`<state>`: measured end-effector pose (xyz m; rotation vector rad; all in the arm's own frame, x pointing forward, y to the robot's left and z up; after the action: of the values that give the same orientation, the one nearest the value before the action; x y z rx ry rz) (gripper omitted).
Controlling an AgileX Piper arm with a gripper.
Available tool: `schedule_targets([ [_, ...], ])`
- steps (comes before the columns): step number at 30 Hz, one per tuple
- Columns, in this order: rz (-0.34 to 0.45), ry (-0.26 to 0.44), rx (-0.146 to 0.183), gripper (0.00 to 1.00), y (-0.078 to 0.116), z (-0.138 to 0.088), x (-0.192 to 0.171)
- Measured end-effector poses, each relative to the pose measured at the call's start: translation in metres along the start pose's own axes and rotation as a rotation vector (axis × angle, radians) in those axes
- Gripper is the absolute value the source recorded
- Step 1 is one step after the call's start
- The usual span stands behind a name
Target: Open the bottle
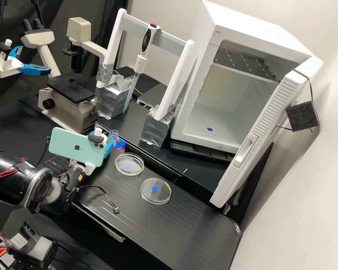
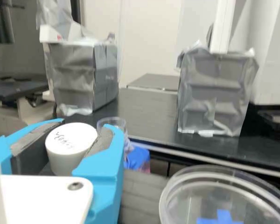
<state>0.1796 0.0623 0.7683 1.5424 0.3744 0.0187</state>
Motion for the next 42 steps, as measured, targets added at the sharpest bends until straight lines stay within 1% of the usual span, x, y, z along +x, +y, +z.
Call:
schedule_targets([
  [7,-0.035,0.006,-0.001,0.0,-0.009,0.002,0.002],
  [8,-0.036,0.007,-0.002,1.0,-0.01,0.002,0.002],
  [12,-0.031,0.013,-0.002,1.0,-0.01,0.002,0.003],
  [18,-0.031,0.013,-0.024,1.0,-0.01,0.002,0.003],
  [27,0.014,0.022,-0.023,1.0,-0.004,0.0,-0.008],
  [30,0.056,0.038,-0.027,1.0,0.004,-0.003,-0.014],
  [34,0.125,0.116,-0.019,1.0,0.017,-0.015,-0.024],
  [36,0.168,0.165,-0.022,1.0,0.023,-0.023,-0.03],
  [37,0.198,0.176,-0.019,1.0,0.027,-0.026,-0.033],
  [39,0.252,0.181,-0.032,1.0,0.03,-0.031,-0.038],
  [42,0.352,0.176,-0.026,1.0,0.037,-0.035,-0.043],
])
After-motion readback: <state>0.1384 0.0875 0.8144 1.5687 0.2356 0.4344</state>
